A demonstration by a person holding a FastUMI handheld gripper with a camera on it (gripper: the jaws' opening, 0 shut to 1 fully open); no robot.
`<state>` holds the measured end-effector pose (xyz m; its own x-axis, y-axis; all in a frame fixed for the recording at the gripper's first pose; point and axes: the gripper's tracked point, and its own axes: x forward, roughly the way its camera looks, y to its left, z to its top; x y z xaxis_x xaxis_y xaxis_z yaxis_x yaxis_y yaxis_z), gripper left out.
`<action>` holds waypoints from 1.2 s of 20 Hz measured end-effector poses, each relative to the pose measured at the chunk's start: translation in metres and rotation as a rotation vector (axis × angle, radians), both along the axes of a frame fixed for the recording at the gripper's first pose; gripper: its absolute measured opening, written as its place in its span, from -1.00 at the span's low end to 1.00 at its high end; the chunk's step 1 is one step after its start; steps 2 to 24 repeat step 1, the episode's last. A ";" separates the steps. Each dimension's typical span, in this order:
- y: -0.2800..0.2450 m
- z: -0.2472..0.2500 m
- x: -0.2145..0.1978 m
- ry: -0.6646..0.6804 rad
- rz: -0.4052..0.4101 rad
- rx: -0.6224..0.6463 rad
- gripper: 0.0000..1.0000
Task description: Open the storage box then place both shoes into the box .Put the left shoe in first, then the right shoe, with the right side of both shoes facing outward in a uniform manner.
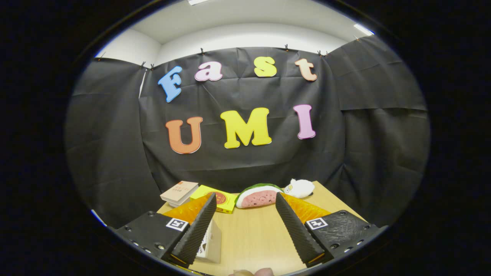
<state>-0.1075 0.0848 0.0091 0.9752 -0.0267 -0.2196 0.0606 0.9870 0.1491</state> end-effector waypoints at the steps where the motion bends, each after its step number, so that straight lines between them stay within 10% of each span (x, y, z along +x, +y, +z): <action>1: 0.000 0.001 0.000 -0.002 0.005 -0.002 0.91; 24: 0.000 0.001 0.000 -0.002 0.005 -0.002 0.91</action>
